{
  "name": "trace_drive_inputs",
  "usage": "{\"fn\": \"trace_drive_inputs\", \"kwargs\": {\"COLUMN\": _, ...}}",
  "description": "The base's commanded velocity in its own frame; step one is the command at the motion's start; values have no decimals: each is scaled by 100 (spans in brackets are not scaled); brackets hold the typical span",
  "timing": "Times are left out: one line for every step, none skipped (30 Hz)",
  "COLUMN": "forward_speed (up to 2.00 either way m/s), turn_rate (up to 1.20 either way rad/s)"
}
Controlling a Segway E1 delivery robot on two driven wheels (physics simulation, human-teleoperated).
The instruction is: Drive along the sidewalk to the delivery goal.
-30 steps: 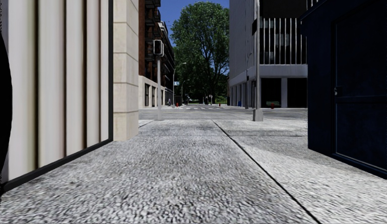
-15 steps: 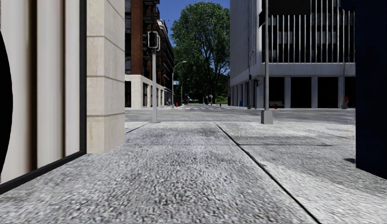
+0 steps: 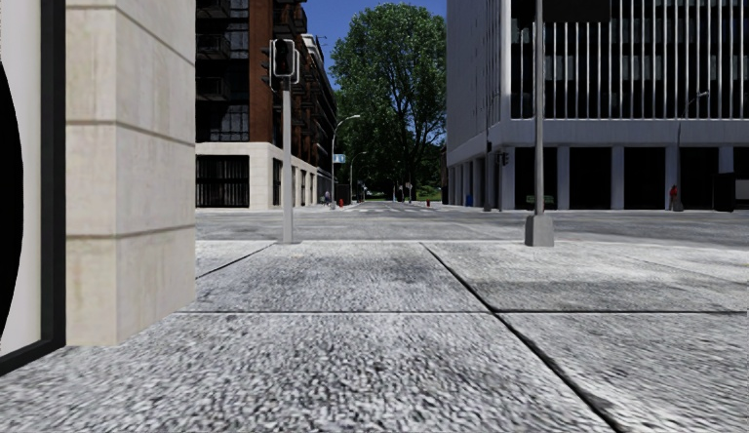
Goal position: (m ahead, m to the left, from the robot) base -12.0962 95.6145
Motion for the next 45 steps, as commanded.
{"fn": "trace_drive_inputs", "kwargs": {"forward_speed": 200, "turn_rate": 0}}
{"fn": "trace_drive_inputs", "kwargs": {"forward_speed": 200, "turn_rate": 0}}
{"fn": "trace_drive_inputs", "kwargs": {"forward_speed": 200, "turn_rate": 0}}
{"fn": "trace_drive_inputs", "kwargs": {"forward_speed": 200, "turn_rate": 0}}
{"fn": "trace_drive_inputs", "kwargs": {"forward_speed": 200, "turn_rate": 0}}
{"fn": "trace_drive_inputs", "kwargs": {"forward_speed": 200, "turn_rate": 0}}
{"fn": "trace_drive_inputs", "kwargs": {"forward_speed": 200, "turn_rate": 0}}
{"fn": "trace_drive_inputs", "kwargs": {"forward_speed": 200, "turn_rate": 0}}
{"fn": "trace_drive_inputs", "kwargs": {"forward_speed": 200, "turn_rate": 0}}
{"fn": "trace_drive_inputs", "kwargs": {"forward_speed": 200, "turn_rate": 0}}
{"fn": "trace_drive_inputs", "kwargs": {"forward_speed": 200, "turn_rate": 0}}
{"fn": "trace_drive_inputs", "kwargs": {"forward_speed": 200, "turn_rate": 0}}
{"fn": "trace_drive_inputs", "kwargs": {"forward_speed": 200, "turn_rate": 0}}
{"fn": "trace_drive_inputs", "kwargs": {"forward_speed": 200, "turn_rate": 0}}
{"fn": "trace_drive_inputs", "kwargs": {"forward_speed": 200, "turn_rate": 0}}
{"fn": "trace_drive_inputs", "kwargs": {"forward_speed": 200, "turn_rate": 0}}
{"fn": "trace_drive_inputs", "kwargs": {"forward_speed": 200, "turn_rate": 0}}
{"fn": "trace_drive_inputs", "kwargs": {"forward_speed": 200, "turn_rate": 0}}
{"fn": "trace_drive_inputs", "kwargs": {"forward_speed": 200, "turn_rate": 0}}
{"fn": "trace_drive_inputs", "kwargs": {"forward_speed": 200, "turn_rate": 4}}
{"fn": "trace_drive_inputs", "kwargs": {"forward_speed": 200, "turn_rate": 16}}
{"fn": "trace_drive_inputs", "kwargs": {"forward_speed": 200, "turn_rate": 26}}
{"fn": "trace_drive_inputs", "kwargs": {"forward_speed": 200, "turn_rate": 46}}
{"fn": "trace_drive_inputs", "kwargs": {"forward_speed": 200, "turn_rate": 46}}
{"fn": "trace_drive_inputs", "kwargs": {"forward_speed": 200, "turn_rate": 54}}
{"fn": "trace_drive_inputs", "kwargs": {"forward_speed": 200, "turn_rate": 58}}
{"fn": "trace_drive_inputs", "kwargs": {"forward_speed": 200, "turn_rate": 61}}
{"fn": "trace_drive_inputs", "kwargs": {"forward_speed": 200, "turn_rate": 66}}
{"fn": "trace_drive_inputs", "kwargs": {"forward_speed": 200, "turn_rate": 66}}
{"fn": "trace_drive_inputs", "kwargs": {"forward_speed": 200, "turn_rate": 72}}
{"fn": "trace_drive_inputs", "kwargs": {"forward_speed": 200, "turn_rate": 75}}
{"fn": "trace_drive_inputs", "kwargs": {"forward_speed": 200, "turn_rate": 75}}
{"fn": "trace_drive_inputs", "kwargs": {"forward_speed": 200, "turn_rate": 76}}
{"fn": "trace_drive_inputs", "kwargs": {"forward_speed": 200, "turn_rate": 76}}
{"fn": "trace_drive_inputs", "kwargs": {"forward_speed": 200, "turn_rate": 76}}
{"fn": "trace_drive_inputs", "kwargs": {"forward_speed": 200, "turn_rate": 76}}
{"fn": "trace_drive_inputs", "kwargs": {"forward_speed": 200, "turn_rate": 76}}
{"fn": "trace_drive_inputs", "kwargs": {"forward_speed": 200, "turn_rate": 76}}
{"fn": "trace_drive_inputs", "kwargs": {"forward_speed": 200, "turn_rate": 76}}
{"fn": "trace_drive_inputs", "kwargs": {"forward_speed": 200, "turn_rate": 76}}
{"fn": "trace_drive_inputs", "kwargs": {"forward_speed": 200, "turn_rate": 76}}
{"fn": "trace_drive_inputs", "kwargs": {"forward_speed": 200, "turn_rate": 76}}
{"fn": "trace_drive_inputs", "kwargs": {"forward_speed": 200, "turn_rate": 76}}
{"fn": "trace_drive_inputs", "kwargs": {"forward_speed": 200, "turn_rate": 76}}
{"fn": "trace_drive_inputs", "kwargs": {"forward_speed": 200, "turn_rate": 76}}
